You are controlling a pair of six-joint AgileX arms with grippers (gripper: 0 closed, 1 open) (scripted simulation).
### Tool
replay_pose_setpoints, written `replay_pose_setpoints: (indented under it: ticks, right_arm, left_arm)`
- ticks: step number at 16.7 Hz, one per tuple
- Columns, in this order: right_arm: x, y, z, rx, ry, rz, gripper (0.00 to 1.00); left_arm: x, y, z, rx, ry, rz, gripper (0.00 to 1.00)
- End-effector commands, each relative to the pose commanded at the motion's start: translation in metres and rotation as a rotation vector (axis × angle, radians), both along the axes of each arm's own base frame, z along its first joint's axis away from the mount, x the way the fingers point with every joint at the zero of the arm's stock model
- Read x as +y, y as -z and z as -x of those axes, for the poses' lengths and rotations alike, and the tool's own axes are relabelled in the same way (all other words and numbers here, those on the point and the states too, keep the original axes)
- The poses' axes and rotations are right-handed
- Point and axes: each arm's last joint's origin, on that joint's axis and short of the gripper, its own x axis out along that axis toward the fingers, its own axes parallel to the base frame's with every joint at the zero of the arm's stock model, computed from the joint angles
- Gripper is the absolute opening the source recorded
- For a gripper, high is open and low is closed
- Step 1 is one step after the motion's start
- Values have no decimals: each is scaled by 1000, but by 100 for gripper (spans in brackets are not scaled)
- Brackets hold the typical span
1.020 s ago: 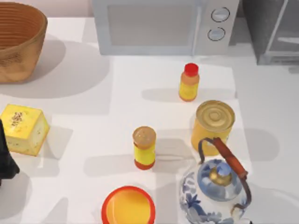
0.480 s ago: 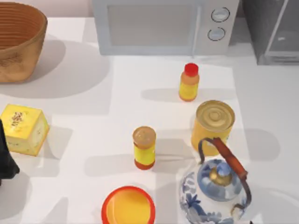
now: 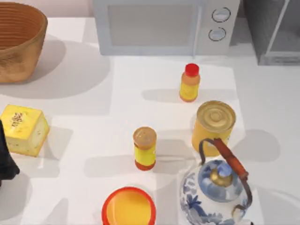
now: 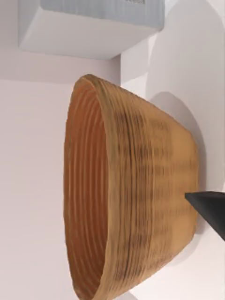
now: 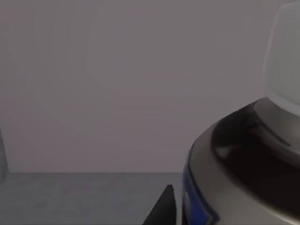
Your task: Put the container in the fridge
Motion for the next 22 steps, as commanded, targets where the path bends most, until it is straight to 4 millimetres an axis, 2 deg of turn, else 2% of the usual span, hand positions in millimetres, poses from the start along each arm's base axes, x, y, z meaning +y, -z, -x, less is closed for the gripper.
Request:
replay_pose_setpoints:
  ticks: [2,6,19,22]
  right_arm:
    - [1,0,-6,0,0,0,1]
    - [1,0,-7,0,0,0,1]
    - [1,0,-7,0,0,0,98]
    - [1,0,-7,0,0,0,100]
  left_arm:
    - [0,0,0,0,0,0,100]
    - [0,0,0,0,0,0,100]
    - [0,0,0,0,0,0,100]
    - [0,0,0,0,0,0,100]
